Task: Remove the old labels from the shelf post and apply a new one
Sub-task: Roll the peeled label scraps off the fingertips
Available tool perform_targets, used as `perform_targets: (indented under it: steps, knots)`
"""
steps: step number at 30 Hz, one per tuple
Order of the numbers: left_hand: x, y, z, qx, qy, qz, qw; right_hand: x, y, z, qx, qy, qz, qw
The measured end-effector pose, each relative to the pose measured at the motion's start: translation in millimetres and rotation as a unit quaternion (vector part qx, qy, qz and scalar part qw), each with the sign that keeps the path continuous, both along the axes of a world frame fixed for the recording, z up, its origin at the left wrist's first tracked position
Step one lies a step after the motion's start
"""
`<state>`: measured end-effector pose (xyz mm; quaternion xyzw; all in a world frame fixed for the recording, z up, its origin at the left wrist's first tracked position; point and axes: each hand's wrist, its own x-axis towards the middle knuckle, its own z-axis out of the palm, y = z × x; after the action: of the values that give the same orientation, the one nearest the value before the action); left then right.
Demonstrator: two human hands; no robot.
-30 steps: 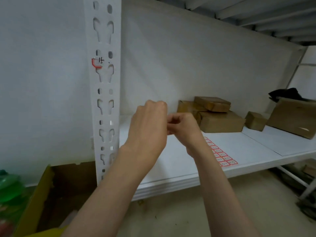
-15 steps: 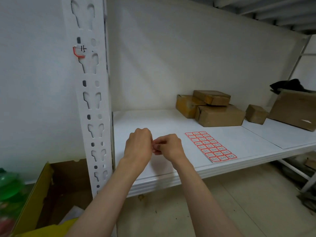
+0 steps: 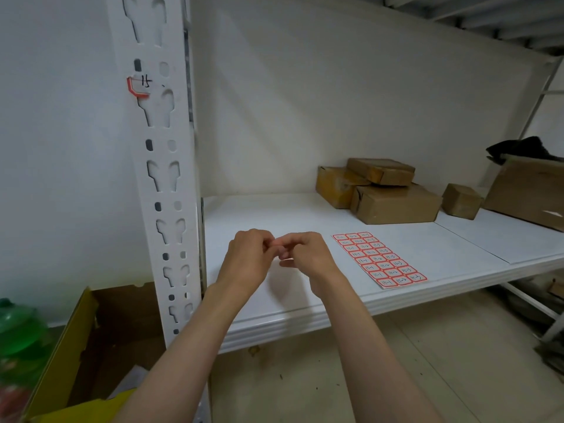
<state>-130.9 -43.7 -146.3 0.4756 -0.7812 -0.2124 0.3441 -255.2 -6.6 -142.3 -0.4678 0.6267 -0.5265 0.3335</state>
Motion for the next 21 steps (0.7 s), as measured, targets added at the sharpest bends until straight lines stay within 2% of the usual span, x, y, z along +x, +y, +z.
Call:
perform_targets:
  steps: [6,9,12,17,21]
  knots:
    - [-0.5,-1.7,5.2,0.026,-0.051,-0.069,0.996,-5.4,1.2,1.9,0.014,-0.048,-0.024,0.998]
    - [3.3,-5.1,6.7,0.030,-0.054,-0.059,0.996,-7.2,4.5,3.9,0.015,-0.084,-0.027,0.996]
    - [4.8,-4.9,7.4,0.037,-0.005,-0.026,0.999,-9.7,6.5,9.3,0.009,-0.131,-0.018,0.991]
    - [0.7,-2.4,14.5,-0.023,0.108,-0.010,0.994,-11.4,4.9,11.2,0.018,-0.163,0.018,0.986]
    - [-2.9,0.0,15.4,-0.043,0.127,0.003,0.991,-9.8,4.7,12.2,0.012,-0.154,0.025,0.988]
